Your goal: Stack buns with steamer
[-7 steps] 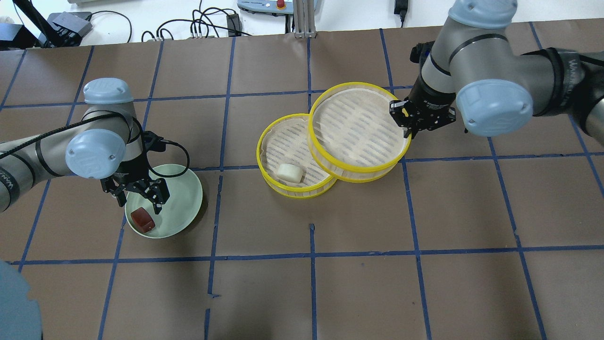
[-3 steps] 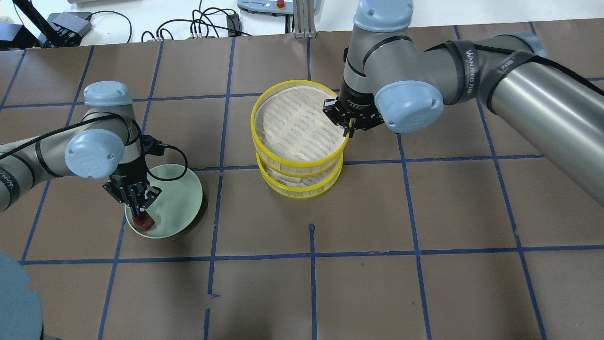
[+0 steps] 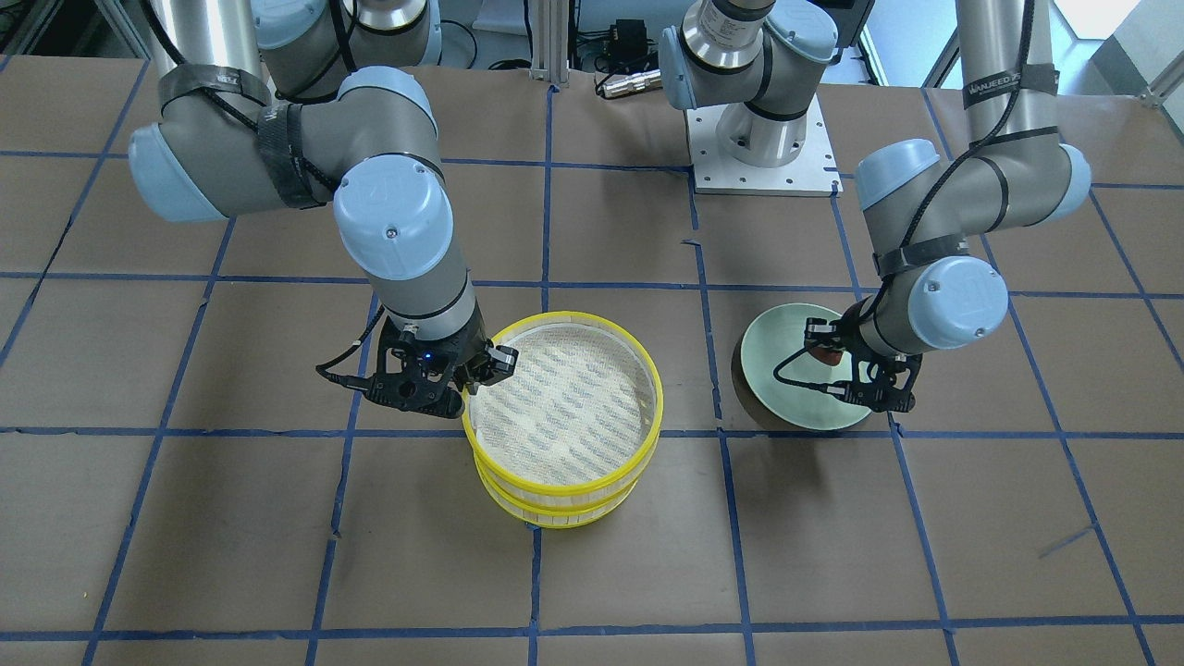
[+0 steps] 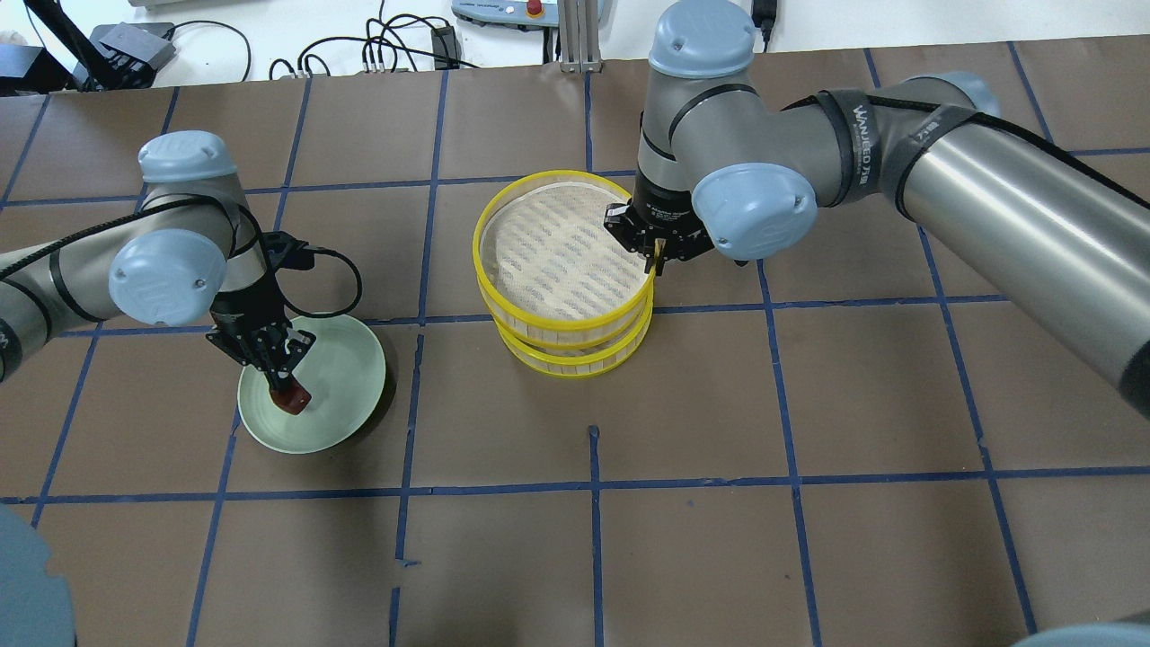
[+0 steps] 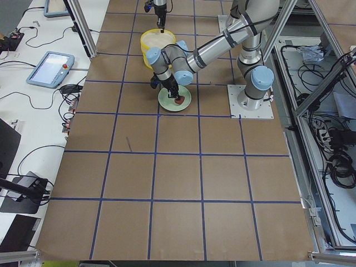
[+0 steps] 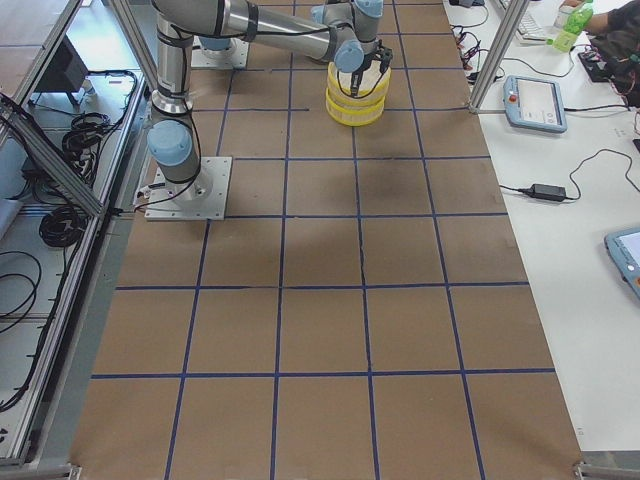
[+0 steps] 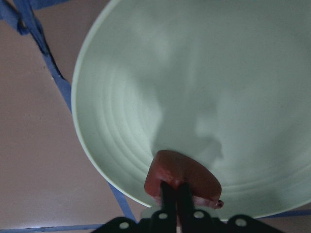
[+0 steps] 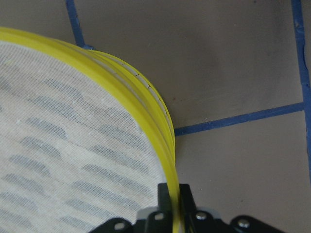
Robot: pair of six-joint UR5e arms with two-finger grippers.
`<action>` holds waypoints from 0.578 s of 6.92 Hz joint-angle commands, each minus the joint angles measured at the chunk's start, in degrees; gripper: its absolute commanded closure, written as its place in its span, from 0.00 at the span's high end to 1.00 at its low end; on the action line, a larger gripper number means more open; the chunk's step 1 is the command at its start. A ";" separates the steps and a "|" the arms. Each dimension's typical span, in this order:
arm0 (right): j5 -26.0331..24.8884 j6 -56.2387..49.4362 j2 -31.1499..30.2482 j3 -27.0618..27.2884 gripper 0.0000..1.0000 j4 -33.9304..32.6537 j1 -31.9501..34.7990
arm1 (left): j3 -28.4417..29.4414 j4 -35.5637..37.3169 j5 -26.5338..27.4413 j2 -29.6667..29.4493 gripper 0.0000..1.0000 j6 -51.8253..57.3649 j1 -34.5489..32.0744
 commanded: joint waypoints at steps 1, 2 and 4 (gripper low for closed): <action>-0.02 0.08 0.55 1.06 0.11 -0.10 0.03 | 13.11 -15.61 -11.42 1.17 0.00 -2.27 -2.03; -0.11 0.08 0.64 0.98 0.12 -0.18 -0.06 | 17.71 -19.01 -11.72 2.22 0.00 -5.24 -6.31; -2.46 -0.27 0.73 0.10 0.13 -0.18 -0.06 | 20.57 -16.95 -12.15 6.78 0.00 -10.17 -13.89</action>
